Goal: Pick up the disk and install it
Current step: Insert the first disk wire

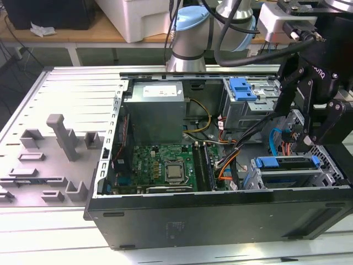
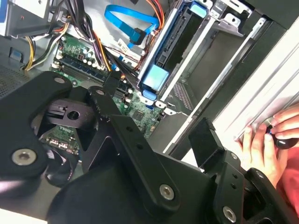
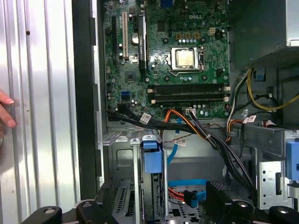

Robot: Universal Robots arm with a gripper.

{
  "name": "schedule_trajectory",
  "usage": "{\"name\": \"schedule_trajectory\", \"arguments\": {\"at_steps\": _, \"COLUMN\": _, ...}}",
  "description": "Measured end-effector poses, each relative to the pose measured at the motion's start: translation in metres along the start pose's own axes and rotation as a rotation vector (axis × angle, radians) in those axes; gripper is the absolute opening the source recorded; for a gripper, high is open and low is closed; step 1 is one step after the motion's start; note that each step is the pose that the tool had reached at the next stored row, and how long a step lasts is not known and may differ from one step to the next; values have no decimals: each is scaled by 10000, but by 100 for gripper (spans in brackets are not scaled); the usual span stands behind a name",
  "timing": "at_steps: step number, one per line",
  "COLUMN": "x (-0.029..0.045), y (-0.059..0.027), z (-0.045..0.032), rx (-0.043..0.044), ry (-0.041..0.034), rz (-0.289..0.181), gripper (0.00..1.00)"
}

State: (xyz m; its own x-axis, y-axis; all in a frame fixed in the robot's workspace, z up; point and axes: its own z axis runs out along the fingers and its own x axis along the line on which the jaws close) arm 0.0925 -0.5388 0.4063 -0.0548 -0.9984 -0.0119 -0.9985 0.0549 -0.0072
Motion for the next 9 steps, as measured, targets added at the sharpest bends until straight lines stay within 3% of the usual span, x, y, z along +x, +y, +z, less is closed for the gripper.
{"name": "schedule_trajectory", "arguments": {"at_steps": 9, "x": -61, "y": -147, "z": 5, "rx": 2, "ry": 11, "rz": 356, "gripper": 86}}
